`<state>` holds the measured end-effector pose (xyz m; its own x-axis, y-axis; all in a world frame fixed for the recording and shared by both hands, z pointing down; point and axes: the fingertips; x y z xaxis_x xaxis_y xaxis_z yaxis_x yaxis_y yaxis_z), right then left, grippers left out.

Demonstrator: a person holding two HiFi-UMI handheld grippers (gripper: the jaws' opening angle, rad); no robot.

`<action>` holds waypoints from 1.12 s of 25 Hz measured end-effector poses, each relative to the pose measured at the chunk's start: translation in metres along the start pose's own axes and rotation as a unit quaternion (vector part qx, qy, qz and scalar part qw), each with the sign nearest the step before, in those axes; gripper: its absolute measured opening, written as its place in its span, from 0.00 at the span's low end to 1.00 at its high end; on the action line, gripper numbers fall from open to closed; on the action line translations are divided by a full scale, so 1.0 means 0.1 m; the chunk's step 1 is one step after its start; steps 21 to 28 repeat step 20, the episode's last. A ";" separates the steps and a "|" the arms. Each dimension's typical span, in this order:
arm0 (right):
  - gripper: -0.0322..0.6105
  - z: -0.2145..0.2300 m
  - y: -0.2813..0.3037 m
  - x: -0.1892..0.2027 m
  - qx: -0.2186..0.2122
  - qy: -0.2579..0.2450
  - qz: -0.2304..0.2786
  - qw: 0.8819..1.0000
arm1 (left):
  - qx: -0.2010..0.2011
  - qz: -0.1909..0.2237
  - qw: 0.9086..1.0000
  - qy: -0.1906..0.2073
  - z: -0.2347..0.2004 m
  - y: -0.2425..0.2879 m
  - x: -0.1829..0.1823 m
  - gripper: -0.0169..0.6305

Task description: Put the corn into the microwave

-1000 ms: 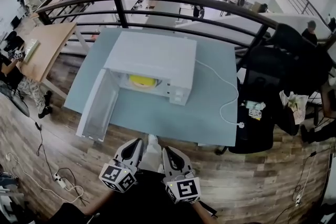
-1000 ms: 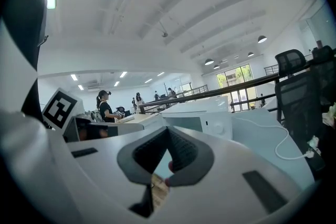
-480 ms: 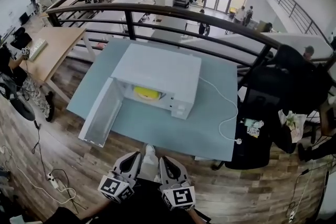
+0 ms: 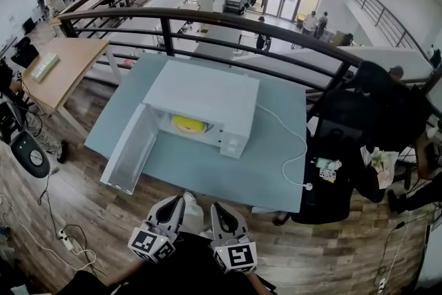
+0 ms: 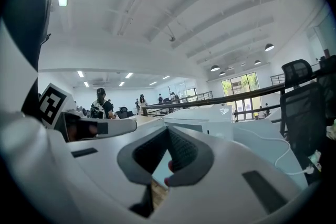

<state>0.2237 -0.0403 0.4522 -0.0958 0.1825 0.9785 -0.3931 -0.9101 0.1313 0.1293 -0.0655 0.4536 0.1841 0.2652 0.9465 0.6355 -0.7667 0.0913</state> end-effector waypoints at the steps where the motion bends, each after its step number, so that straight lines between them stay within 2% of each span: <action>1: 0.06 0.01 -0.01 0.00 0.002 0.000 0.001 1.000 | 0.002 0.001 1.000 0.002 0.01 0.01 0.00 0.03; 8: 0.06 0.05 -0.03 0.00 0.006 0.002 0.007 1.000 | 0.003 -0.005 1.000 0.006 0.02 0.03 0.06 0.03; 11: 0.06 0.06 -0.04 0.01 0.006 0.000 0.002 1.000 | 0.000 -0.010 1.000 -0.005 0.05 0.05 0.03 0.03; 14: 0.06 0.07 -0.05 0.04 0.008 -0.001 0.003 1.000 | 0.000 -0.006 1.000 0.013 -0.02 0.03 0.12 0.03; 18: 0.06 0.05 -0.05 0.06 0.009 0.009 -0.001 1.000 | -0.002 -0.007 1.000 0.003 0.00 0.03 0.07 0.03; 28: 0.06 0.03 -0.04 0.05 0.009 0.012 -0.001 1.000 | -0.003 -0.006 1.000 0.006 -0.03 0.02 0.09 0.03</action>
Point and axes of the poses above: the fingertips, and each gripper's own axes: y forward along the fingers, z to its right, x out of its underside, and after that the axes turned 2 degrees about -x, right-handed
